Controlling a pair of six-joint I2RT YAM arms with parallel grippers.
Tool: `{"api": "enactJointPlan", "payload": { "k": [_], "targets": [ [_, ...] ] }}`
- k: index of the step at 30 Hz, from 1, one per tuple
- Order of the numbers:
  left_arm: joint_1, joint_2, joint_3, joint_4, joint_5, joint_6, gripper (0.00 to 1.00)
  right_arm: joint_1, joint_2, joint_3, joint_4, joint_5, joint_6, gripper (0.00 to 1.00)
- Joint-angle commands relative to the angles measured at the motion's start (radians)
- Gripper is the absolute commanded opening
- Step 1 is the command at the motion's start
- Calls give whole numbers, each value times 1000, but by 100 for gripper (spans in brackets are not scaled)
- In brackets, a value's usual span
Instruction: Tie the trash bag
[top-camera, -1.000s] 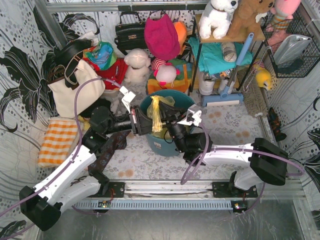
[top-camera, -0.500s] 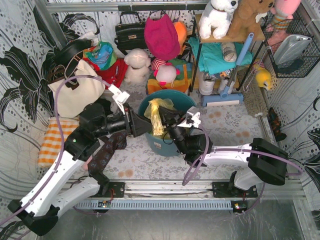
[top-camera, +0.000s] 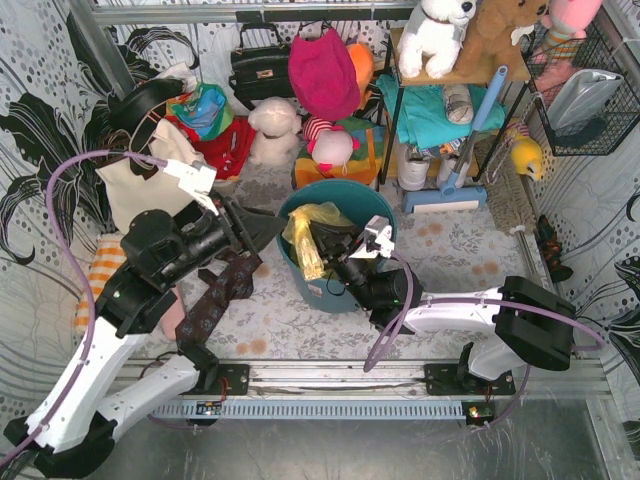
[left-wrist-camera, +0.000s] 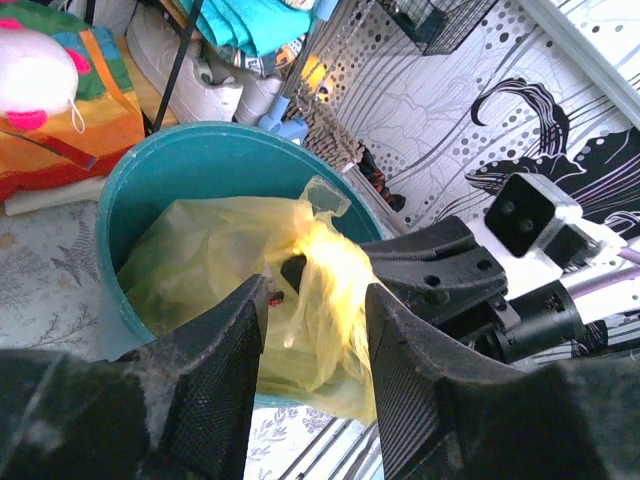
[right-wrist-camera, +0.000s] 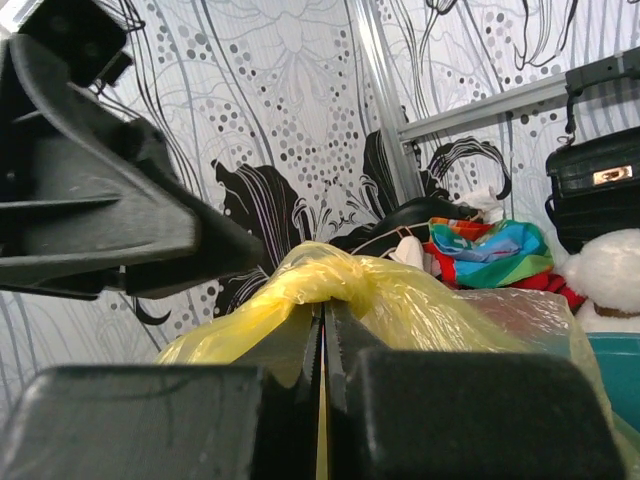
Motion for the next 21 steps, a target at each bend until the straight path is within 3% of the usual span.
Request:
{"api": "enactJointPlan", "payload": {
  "k": [1,9,15,21],
  "targets": [
    [-6,51,15,62,24,-23,53,1,-17,16,-13,-54,45,0],
    [-7,56,-4,105,115,-42,53,0,-11,33,-40,-52,48,0],
    [-6,64,-18,118,124,-50,37,1,-5,45,-55,-57,57,0],
    [-7,78,-21,125,132,-53,38,1,-9,51,-63,-55,57,0]
  ]
}}
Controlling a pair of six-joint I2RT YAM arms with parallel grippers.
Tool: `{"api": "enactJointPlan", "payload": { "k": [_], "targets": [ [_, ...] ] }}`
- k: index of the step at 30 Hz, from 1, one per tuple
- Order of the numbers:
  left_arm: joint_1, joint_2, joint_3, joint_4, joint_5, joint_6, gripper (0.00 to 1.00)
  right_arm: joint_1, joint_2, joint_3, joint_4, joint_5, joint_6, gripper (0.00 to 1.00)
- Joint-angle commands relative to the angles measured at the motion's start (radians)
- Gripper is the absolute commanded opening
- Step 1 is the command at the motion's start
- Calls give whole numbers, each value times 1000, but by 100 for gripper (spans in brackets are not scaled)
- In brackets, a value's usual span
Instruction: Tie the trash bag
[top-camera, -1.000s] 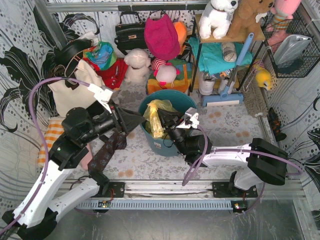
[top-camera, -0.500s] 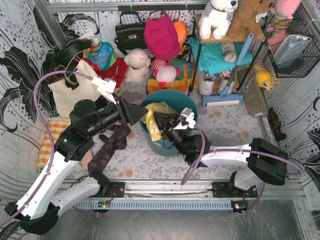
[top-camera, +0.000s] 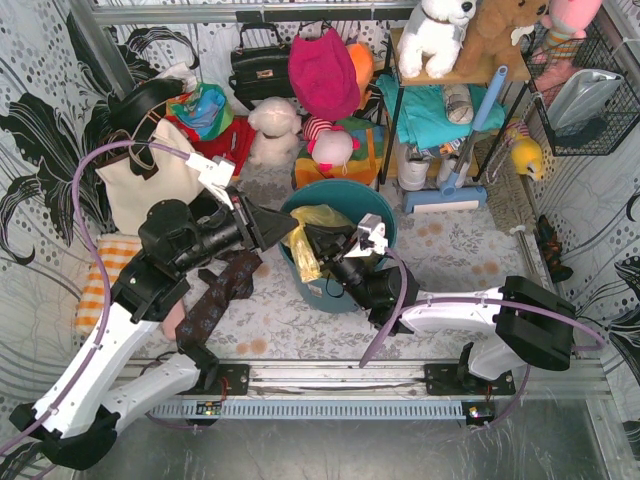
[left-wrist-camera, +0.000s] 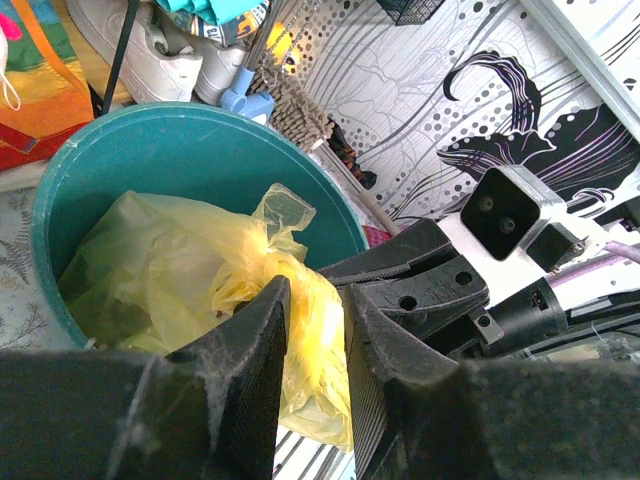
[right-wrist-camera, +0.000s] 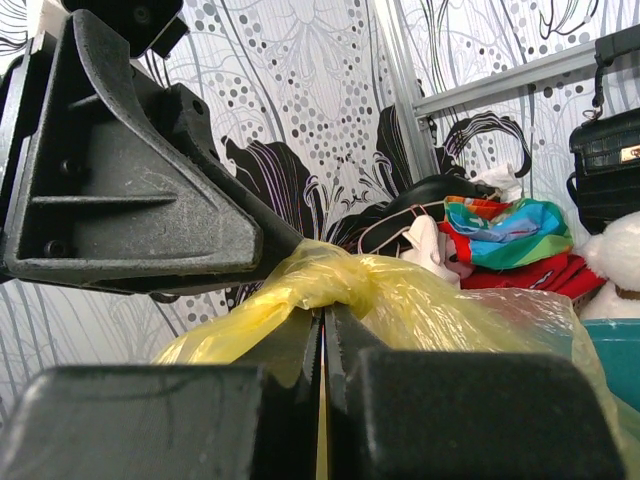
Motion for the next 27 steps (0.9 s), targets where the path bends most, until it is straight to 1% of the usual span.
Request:
{"api": "enactJointPlan", "payload": {
  "k": [1,4,5,6,7,9,13,17,19,23,25,27],
  "targets": [
    [-6,7,-5,59,17,-5,42,1,-9,38,7,-16,16,0],
    [-7,9,-6,49,-8,-4,51,0,-7,38,8,-15,19,0],
    [-6,15,-7,47,-12,-3,52,0,-6,38,8,-15,18,0],
    [-6,17,-4,45,-14,-1,51,1,-6,38,8,-13,17,0],
    [-6,19,-3,43,-13,0,48,1,-6,38,6,-12,18,0],
    [-6,30,-2,46,2,-1,36,0,-6,38,6,-10,17,0],
    [-7,38,-14,87,61,-29,21,0,-6,38,6,-8,17,0],
    [-6,57,-32,161,145,-73,16,0,2,41,14,-9,14,0],
    [-7,72,-33,184,187,-89,16,1,8,45,20,-12,16,0],
    [-8,84,-32,191,215,-95,17,1,21,48,36,-26,17,0],
    [-7,90,-29,188,222,-93,23,1,26,51,46,-43,22,0],
    [-8,90,-20,166,210,-79,34,1,27,48,57,-60,23,0]
  ]
}}
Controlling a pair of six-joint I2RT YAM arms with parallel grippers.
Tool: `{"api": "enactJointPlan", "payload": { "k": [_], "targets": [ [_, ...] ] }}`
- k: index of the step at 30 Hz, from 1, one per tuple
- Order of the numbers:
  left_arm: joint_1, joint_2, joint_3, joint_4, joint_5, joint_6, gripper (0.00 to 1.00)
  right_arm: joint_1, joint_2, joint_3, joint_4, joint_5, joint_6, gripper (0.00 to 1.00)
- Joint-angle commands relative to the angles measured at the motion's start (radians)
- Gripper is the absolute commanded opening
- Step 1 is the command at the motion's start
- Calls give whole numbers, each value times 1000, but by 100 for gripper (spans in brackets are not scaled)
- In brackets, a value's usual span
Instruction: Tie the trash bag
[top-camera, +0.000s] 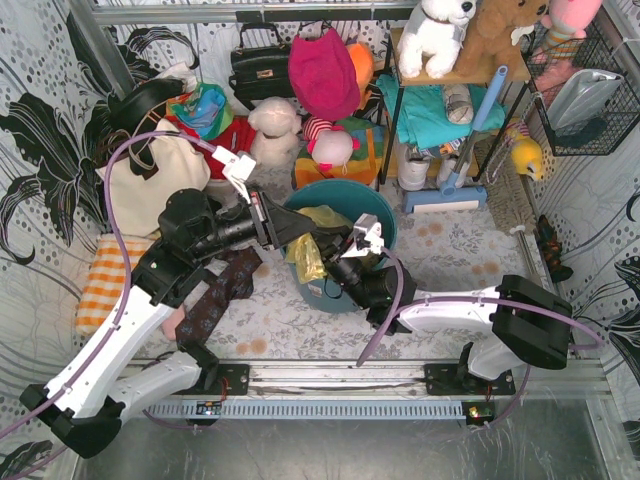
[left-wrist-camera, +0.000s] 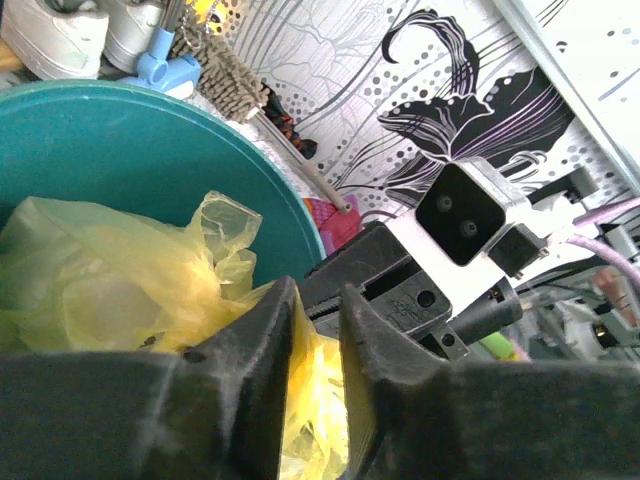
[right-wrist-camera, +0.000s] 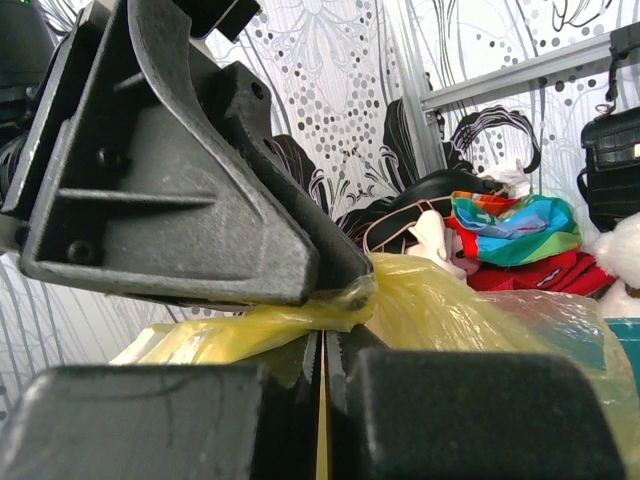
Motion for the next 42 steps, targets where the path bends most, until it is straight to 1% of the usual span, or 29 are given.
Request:
{"api": "enactJointPlan", "payload": {
  "k": [1,4,6,8,9,14,19,22,26,33,42],
  "targets": [
    [-8,-3,10,31,33,10,39,1,13,35,70,-53,23,0],
    [-7,-13,43,-8,-5,54,42,1,11,27,89,-62,22,0],
    [-8,-12,89,-56,-64,92,45,0,10,20,102,-66,14,0],
    [-8,-17,121,-76,-133,109,51,0,9,19,112,-68,9,0],
    [-8,-19,135,-79,-163,115,53,0,11,18,118,-72,8,0],
    [-8,-26,193,-108,-291,136,55,0,11,21,129,-91,4,0],
    [-7,-50,189,-144,-380,136,55,1,12,21,146,-100,-4,0],
    [-8,-49,184,-180,-364,125,54,0,13,21,156,-93,-7,0],
    [-8,-66,142,-192,-296,90,54,1,16,24,158,-68,-19,0],
    [-7,-117,74,-199,-309,52,54,1,33,29,196,-33,-54,0],
    [-7,-99,42,-154,-295,23,53,0,42,37,205,-38,-62,0]
  ]
}}
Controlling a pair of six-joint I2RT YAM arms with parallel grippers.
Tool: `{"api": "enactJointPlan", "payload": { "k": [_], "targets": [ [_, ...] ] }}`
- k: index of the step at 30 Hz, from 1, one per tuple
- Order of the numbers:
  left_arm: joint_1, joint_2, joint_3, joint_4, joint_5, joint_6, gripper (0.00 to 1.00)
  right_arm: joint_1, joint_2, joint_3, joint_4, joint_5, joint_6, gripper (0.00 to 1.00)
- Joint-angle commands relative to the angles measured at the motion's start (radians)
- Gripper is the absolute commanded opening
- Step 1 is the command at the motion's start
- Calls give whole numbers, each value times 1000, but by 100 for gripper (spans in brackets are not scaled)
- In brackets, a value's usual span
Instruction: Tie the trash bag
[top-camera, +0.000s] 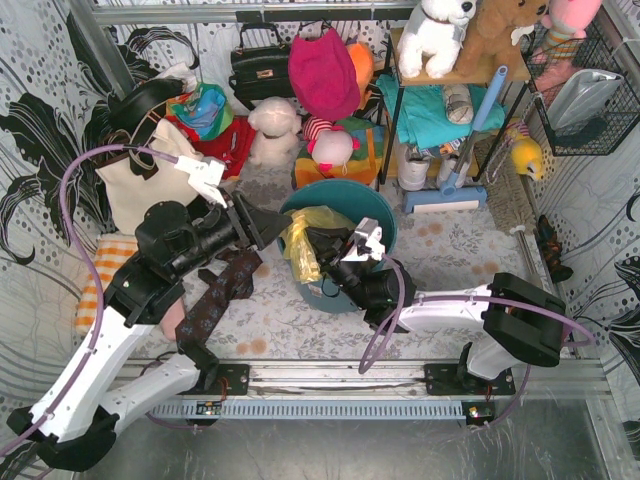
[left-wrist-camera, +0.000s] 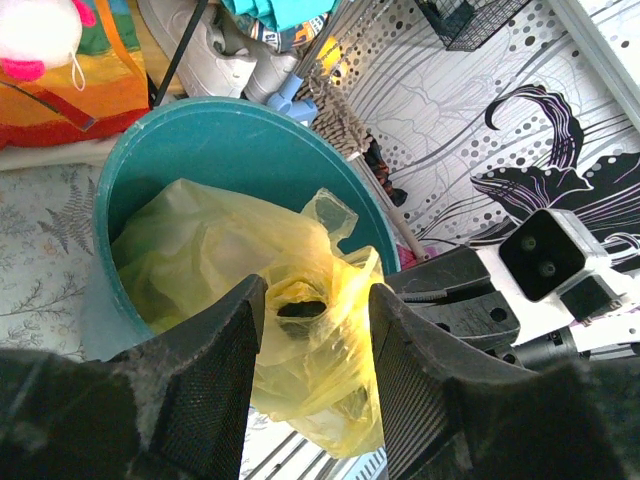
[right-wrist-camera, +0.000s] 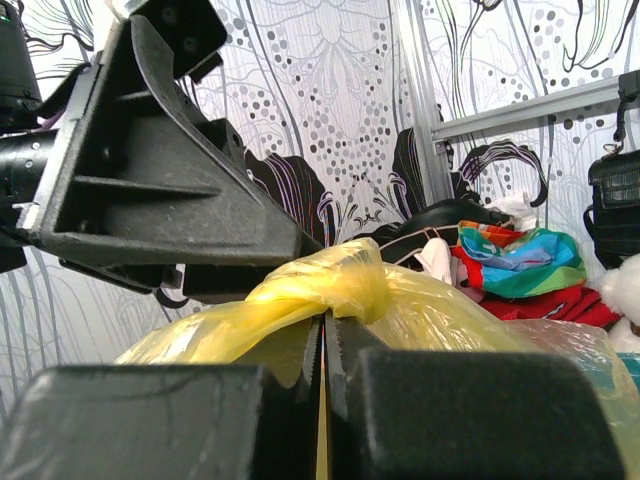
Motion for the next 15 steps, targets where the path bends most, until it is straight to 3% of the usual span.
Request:
{"api": "enactJointPlan", "payload": {
  "k": [1,6,15],
  "targets": [
    [-2,9,-12,66,6,-27,52,1,-1,35,105,5,-10,0],
    [-2,23,-22,71,-33,-65,51,1,-2,41,114,6,-24,0],
    [-1,3,-65,130,40,-126,52,1,14,72,115,41,-77,0]
  ]
}}
